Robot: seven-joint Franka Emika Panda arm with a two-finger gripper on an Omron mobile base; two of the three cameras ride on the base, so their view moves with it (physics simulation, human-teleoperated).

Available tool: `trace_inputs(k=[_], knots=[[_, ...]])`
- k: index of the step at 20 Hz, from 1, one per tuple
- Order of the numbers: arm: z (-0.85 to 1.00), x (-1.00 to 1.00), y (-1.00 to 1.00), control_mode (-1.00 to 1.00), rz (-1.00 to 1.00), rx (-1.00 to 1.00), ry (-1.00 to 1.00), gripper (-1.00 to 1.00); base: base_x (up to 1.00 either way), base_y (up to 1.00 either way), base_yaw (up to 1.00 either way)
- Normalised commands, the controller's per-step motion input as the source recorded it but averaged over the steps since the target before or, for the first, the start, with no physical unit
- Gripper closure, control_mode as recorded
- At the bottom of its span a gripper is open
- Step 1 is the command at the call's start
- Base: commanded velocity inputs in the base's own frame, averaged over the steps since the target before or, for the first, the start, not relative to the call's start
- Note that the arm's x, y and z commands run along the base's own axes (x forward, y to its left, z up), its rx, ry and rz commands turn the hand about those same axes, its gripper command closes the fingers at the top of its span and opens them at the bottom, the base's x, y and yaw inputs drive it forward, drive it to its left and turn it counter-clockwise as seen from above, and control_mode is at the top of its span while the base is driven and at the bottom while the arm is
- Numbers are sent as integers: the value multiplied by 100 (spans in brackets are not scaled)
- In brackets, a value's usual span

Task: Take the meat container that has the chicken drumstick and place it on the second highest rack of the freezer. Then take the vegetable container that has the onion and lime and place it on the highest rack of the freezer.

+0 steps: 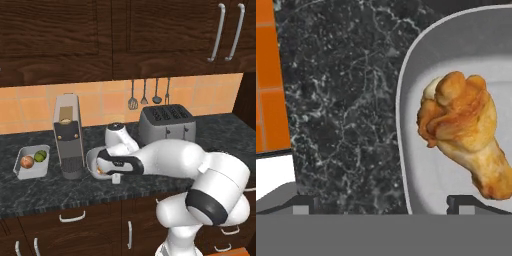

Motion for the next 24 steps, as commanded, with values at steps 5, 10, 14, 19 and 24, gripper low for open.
trace_inputs(k=[5,10,14,19,24], knots=[[-27,23,0,-100,0,0,0,-100,0,0,0],[-24,24,0,-100,0,-1,0,100,0,0,0],[-23,13,0,-100,0,-3,0,100,0,0,0],[0,-1,0,-100,0,0,0,100,0,0,0],[30,-32,-16,-100,8,1,-7,100,0,0,0]])
